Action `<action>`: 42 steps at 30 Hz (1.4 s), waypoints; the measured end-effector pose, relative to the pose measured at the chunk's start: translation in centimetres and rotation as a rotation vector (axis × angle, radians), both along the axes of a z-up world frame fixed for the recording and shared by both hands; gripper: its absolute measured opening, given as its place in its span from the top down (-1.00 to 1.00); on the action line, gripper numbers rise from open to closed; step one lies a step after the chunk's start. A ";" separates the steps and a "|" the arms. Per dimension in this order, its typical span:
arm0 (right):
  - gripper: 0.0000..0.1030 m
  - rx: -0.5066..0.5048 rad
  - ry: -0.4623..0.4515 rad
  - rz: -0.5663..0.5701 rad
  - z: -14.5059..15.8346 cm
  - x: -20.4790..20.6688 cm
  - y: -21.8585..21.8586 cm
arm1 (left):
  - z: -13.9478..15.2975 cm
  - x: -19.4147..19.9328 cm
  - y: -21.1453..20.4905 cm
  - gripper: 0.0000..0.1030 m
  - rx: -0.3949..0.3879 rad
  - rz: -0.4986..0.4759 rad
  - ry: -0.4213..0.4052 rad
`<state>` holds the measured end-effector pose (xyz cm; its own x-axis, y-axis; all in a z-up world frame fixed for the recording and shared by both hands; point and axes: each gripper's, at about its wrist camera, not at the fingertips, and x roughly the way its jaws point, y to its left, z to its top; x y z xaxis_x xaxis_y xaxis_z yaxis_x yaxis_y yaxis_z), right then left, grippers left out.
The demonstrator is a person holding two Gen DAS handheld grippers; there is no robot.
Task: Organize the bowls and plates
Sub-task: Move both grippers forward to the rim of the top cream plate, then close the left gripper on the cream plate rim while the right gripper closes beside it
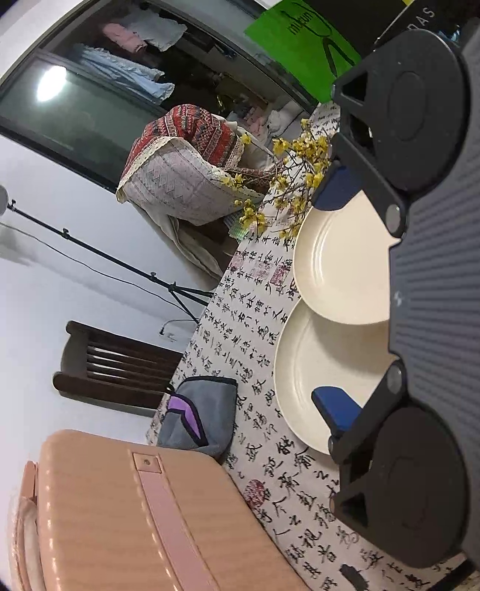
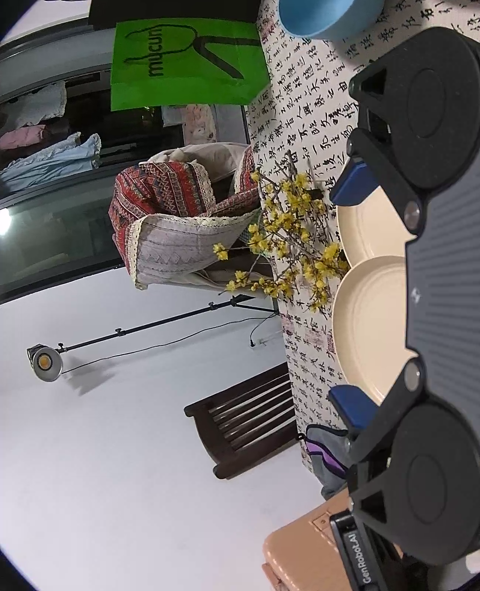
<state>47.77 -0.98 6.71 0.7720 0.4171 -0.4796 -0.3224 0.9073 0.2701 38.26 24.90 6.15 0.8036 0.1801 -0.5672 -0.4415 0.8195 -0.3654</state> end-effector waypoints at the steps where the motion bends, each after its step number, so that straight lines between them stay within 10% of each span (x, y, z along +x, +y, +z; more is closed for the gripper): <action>1: -1.00 0.003 -0.005 0.012 -0.3 0.1 -0.1 | -0.3 0.1 -0.1 -1.00 0.015 0.000 0.002; 22: -0.92 0.065 0.028 0.003 -5.1 2.2 -1.9 | -4.2 2.4 0.4 -1.00 -0.023 -0.023 0.043; 42: 0.13 0.069 0.110 0.021 -8.0 3.4 -1.9 | -5.8 3.2 0.5 -0.47 -0.029 -0.033 0.044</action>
